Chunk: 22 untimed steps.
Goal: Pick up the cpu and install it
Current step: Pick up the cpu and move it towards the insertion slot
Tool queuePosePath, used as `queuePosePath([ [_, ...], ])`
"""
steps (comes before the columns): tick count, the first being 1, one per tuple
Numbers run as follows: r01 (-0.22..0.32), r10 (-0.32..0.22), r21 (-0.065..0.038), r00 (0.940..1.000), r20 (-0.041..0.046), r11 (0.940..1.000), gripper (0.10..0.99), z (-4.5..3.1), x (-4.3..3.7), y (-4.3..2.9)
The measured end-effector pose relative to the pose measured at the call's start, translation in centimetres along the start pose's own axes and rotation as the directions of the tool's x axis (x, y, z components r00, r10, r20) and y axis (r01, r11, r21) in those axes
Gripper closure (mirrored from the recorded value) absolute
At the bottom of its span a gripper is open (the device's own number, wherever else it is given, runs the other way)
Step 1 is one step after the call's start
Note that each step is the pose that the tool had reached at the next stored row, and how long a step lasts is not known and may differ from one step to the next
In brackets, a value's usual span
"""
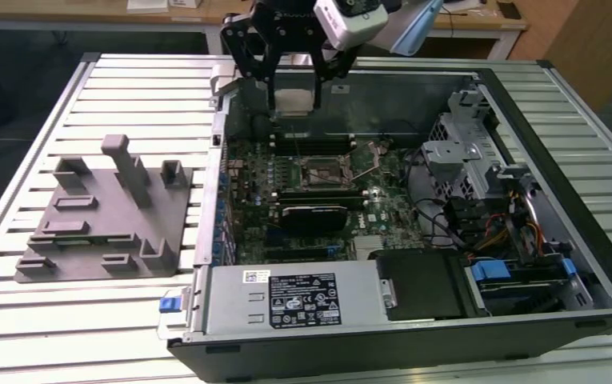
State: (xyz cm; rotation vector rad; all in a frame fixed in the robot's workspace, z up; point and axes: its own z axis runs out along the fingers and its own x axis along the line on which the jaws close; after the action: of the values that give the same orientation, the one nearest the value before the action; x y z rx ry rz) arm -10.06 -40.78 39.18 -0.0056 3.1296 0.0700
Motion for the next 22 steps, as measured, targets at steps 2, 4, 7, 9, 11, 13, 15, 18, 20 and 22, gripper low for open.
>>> queuePosePath([
  [2, 0.0, 0.0, 0.001, 1.0, 0.0, 1.0, 0.545, 0.21, -0.21, -0.01],
  [4, 0.0, 0.0, 0.001, 1.0, -0.0001, 1.0, 0.545, 0.44, -0.45, -0.01],
  [7, 0.0, 0.0, 0.003, 1.0, -0.0002, 1.0, 0.545, 0.77, -0.77, -0.02],
  [9, 0.0, 0.0, 0.005, 1.0, -0.0003, 1.0, 0.545, 1.0, -0.98, -0.02],
  [11, 0.0, 0.0, 0.007, 1.0, -0.0005, 1.0, 0.545, 1.23, -1.2, -0.02],
  [13, 0.0, 0.0, 0.009, 1.0, -0.0007, 1.0, 0.545, 1.49, -1.45, -0.01],
  [15, 0.0, 0.0, 0.011, 1.0, -0.0007, 0.9999, 0.545, 1.76, -1.69, 0.0],
  [18, 0.0, 0.0, 0.015, 1.0, -0.001, 0.9999, 0.545, 2.21, -2.06, 0.04],
  [20, 0.0, 0.0, 0.016, 1.0, -0.0011, 0.9999, 0.545, 2.55, -2.33, 0.06],
  [22, 0.0, 0.0, 0.018, 1.0, -0.0014, 0.9998, 0.545, 2.86, -2.59, 0.09],
])
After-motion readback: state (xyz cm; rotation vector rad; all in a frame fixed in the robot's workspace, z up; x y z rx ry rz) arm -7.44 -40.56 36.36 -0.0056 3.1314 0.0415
